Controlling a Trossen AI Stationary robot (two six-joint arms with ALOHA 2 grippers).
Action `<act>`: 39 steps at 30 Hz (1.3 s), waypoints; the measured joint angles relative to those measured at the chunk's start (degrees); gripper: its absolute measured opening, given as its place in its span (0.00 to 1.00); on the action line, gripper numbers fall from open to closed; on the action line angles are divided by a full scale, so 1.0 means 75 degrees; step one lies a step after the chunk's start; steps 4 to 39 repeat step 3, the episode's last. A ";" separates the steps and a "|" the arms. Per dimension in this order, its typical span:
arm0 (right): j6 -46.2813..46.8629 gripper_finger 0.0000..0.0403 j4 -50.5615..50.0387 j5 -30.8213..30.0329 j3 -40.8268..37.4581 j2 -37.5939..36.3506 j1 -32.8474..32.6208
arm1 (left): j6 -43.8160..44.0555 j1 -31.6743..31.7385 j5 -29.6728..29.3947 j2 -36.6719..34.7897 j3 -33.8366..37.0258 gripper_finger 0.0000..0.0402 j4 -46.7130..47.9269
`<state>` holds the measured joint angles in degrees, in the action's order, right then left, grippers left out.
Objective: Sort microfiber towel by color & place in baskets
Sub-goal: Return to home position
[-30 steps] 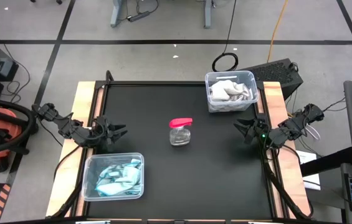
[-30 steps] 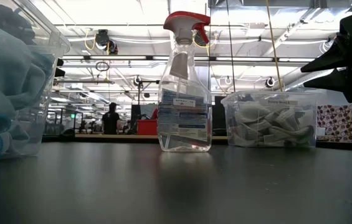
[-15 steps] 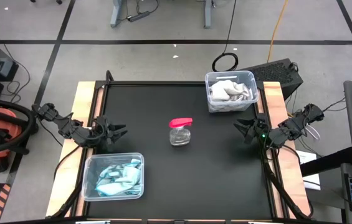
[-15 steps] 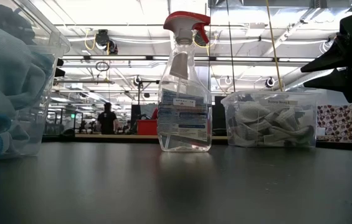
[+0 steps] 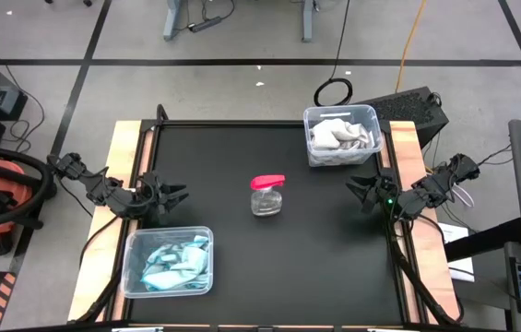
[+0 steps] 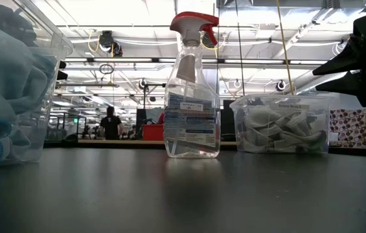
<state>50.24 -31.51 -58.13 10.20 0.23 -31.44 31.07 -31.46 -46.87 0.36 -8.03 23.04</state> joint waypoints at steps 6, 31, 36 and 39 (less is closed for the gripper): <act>0.0000 0.52 0.0000 -0.0003 0.0000 0.0000 0.0000 | 0.0003 0.0000 -0.0003 0.0000 0.0000 0.42 -0.0002; 0.0000 0.52 0.0000 -0.0003 0.0000 0.0000 0.0000 | 0.0003 0.0000 -0.0003 0.0000 0.0000 0.42 -0.0002; 0.0000 0.52 0.0000 -0.0003 0.0000 0.0000 0.0000 | 0.0003 0.0000 -0.0003 0.0000 0.0000 0.42 -0.0002; 0.0000 0.52 0.0000 -0.0003 0.0000 0.0000 0.0000 | 0.0003 0.0000 -0.0003 0.0000 0.0000 0.42 -0.0002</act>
